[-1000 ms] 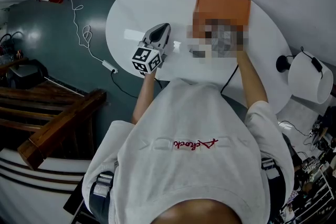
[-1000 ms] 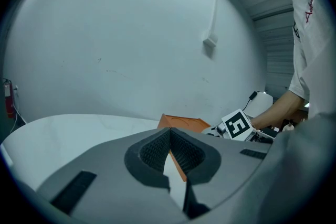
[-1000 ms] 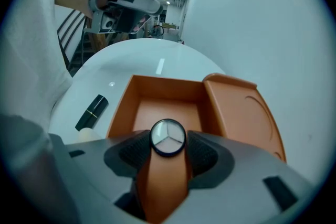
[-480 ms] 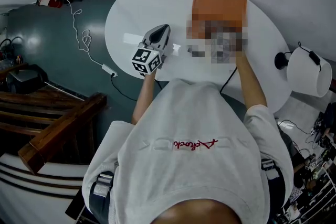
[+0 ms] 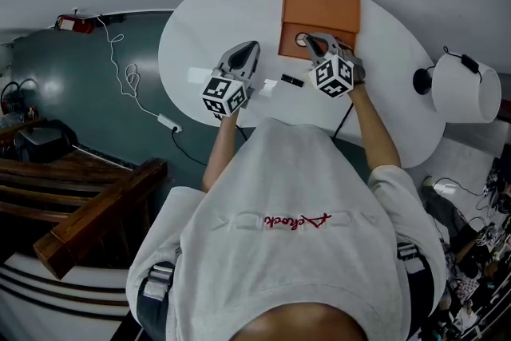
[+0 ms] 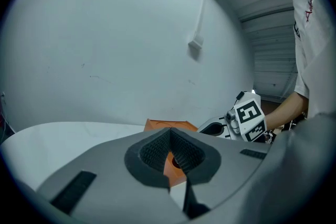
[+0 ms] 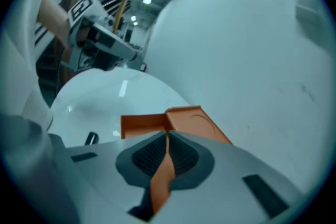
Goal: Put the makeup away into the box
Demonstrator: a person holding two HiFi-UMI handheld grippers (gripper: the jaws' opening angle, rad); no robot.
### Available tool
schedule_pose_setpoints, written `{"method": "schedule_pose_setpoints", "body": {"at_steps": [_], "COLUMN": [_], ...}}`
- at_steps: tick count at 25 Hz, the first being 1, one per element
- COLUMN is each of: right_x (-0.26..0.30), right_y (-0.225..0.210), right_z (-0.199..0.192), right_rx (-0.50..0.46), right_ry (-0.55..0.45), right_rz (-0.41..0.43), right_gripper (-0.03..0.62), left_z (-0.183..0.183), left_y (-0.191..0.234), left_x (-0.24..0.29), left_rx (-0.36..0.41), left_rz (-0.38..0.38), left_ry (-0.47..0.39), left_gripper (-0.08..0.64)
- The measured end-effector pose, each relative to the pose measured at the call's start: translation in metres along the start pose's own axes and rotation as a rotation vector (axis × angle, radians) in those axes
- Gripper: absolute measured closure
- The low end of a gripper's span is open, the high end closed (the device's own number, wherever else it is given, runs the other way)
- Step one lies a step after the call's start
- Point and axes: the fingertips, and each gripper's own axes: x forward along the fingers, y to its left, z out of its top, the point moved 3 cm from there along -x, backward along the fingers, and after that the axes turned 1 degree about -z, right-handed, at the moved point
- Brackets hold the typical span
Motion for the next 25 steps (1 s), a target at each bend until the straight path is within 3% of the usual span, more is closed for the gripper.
{"method": "schedule_pose_setpoints", "body": {"at_steps": [5, 8, 16, 25], "right_x": [-0.028, -0.045, -0.069, -0.067], "right_y": [-0.021, -0.029, -0.014, 0.037], "right_z": [-0.007, -0.016, -0.038, -0.059], "right_rx": [0.560, 0.761, 0.777, 0.777], "right_ry": [-0.119, -0.179, -0.149, -0.066], "right_rz": [-0.069, -0.111, -0.156, -0.091], "right_gripper": [0.563, 0.563, 0.563, 0.563], "left_z": [0.003, 0.003, -0.004, -0.043], "left_y": [-0.011, -0.020, -0.040, -0.046], "left_x": [0.004, 0.010, 0.022, 0.014], "left_rx": [0.011, 0.019, 0.029, -0.025], "left_rz": [-0.039, -0.070, -0.134, -0.145], "left_ry": [-0.003, 0.000, 0.025, 0.094], "left_gripper": [0.550, 0.549, 0.550, 0.549]}}
